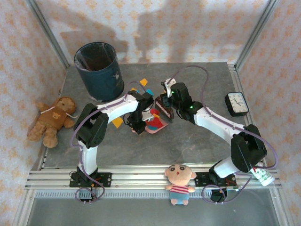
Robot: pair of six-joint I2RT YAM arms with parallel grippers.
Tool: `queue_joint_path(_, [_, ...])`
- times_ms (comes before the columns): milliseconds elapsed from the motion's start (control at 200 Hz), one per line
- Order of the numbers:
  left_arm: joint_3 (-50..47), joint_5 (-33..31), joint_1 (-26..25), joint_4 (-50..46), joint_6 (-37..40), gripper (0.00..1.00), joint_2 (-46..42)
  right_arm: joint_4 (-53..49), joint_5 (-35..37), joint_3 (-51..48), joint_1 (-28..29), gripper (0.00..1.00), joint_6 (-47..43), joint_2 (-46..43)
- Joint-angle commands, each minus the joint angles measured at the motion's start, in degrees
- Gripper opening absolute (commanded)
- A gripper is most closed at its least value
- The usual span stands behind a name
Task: Sweep away the paper scraps from the table
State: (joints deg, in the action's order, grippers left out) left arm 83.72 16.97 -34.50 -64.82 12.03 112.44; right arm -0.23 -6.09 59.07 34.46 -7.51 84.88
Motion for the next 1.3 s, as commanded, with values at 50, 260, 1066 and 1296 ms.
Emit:
queue_joint_path(50, [0.20,-2.14,-0.22,0.13,-0.61,0.00,1.02,-4.99,-6.34,0.07,0.31,0.00,-0.29,-2.86])
queue_joint_path(260, [0.65,-2.24,-0.22,-0.16,-0.61,0.00,1.07,-3.49,-3.39,-1.65,0.31,0.00,0.71,-5.28])
queue_joint_path(1066, [-2.29,-3.04,2.26,5.80,-5.30,0.00,-16.43,-10.86,19.66,-6.11,0.27,0.00,8.11,-22.92])
queue_joint_path(1296, [0.51,-1.77,3.82,5.92,-6.46,0.00,-20.31,-10.62,18.13,-9.18,0.32,0.00,11.06,-25.11])
